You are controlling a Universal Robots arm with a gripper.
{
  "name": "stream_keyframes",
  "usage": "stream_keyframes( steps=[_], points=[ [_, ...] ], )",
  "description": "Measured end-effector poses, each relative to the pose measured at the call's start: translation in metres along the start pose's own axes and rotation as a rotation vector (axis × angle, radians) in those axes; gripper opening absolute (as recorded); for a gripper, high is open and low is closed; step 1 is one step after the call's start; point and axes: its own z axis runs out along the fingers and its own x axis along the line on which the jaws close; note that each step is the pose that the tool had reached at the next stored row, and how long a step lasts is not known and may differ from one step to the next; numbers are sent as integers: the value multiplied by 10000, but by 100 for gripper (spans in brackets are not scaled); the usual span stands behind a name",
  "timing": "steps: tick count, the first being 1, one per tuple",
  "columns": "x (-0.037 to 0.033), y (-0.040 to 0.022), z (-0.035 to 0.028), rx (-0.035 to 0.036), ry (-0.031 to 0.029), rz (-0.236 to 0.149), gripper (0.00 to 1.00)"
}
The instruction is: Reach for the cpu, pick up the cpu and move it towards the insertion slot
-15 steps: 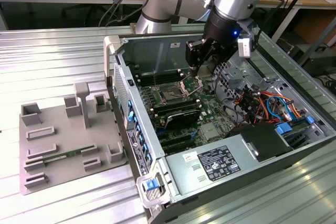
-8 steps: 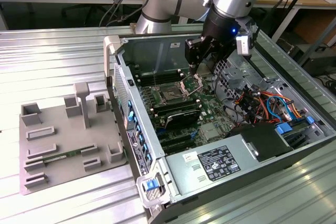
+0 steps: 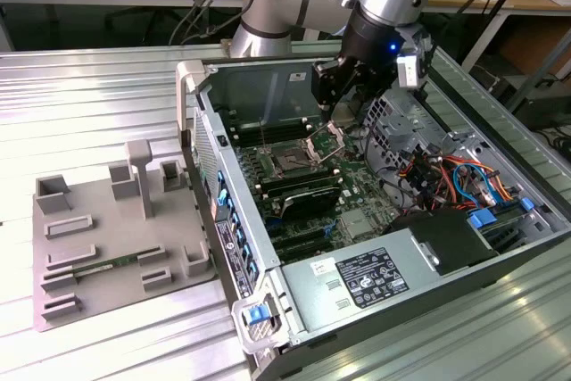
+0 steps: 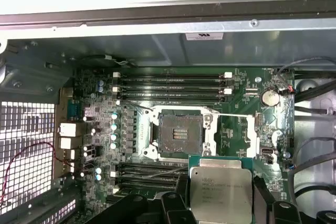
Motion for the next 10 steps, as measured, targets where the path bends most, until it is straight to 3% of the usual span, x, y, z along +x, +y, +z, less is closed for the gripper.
stream_keyframes(
  steps=[4, 10],
  points=[
    [-3, 93, 3, 1, 1, 0, 55],
    [-3, 96, 4, 0, 0, 0, 55]
  ],
)
